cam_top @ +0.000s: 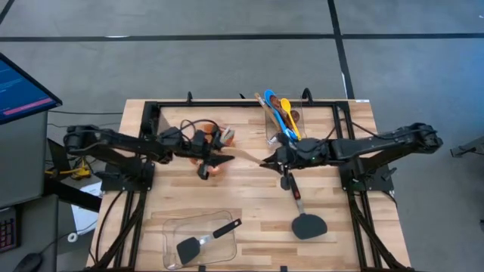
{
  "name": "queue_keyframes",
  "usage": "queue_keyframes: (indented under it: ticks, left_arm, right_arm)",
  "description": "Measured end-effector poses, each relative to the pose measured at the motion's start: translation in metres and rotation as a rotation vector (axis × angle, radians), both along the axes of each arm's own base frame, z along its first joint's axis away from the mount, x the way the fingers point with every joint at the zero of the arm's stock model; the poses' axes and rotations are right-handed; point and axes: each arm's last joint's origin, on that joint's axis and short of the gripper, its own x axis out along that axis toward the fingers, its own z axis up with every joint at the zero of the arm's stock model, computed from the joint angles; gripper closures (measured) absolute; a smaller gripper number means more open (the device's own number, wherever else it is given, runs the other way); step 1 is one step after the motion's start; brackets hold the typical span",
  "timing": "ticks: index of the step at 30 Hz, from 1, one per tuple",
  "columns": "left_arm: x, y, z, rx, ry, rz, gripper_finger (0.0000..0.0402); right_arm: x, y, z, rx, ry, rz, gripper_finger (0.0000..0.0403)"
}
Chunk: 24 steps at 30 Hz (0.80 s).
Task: Pick & Place Kitchen Items
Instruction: Put the brown spatula into the top transparent bin
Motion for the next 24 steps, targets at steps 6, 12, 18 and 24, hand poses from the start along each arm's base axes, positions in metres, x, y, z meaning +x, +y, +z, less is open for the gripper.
queue_keyframes:
  ticks: [6, 12, 18, 24]
  left_arm:
    - [-0.041, 0.010, -0.005, -0.007, -0.016, 0.054, 0.0312]
    - [-0.079, 0.007, -0.011, -0.004, -0.067, 0.064, 0.0312]
    - [-0.106, 0.003, -0.020, 0.000, -0.111, 0.064, 0.0311]
    - [-0.119, 0.001, -0.016, 0.006, -0.172, 0.065, 0.0311]
  right_arm:
    - [-0.016, -0.006, 0.017, -0.034, -0.050, -0.115, 0.0384]
    - [-0.037, -0.017, 0.036, -0.112, -0.110, -0.303, 0.0384]
    - [-0.045, -0.041, 0.042, -0.134, -0.135, -0.499, 0.0384]
    - [-0.036, -0.082, 0.031, -0.073, -0.117, -0.706, 0.0384]
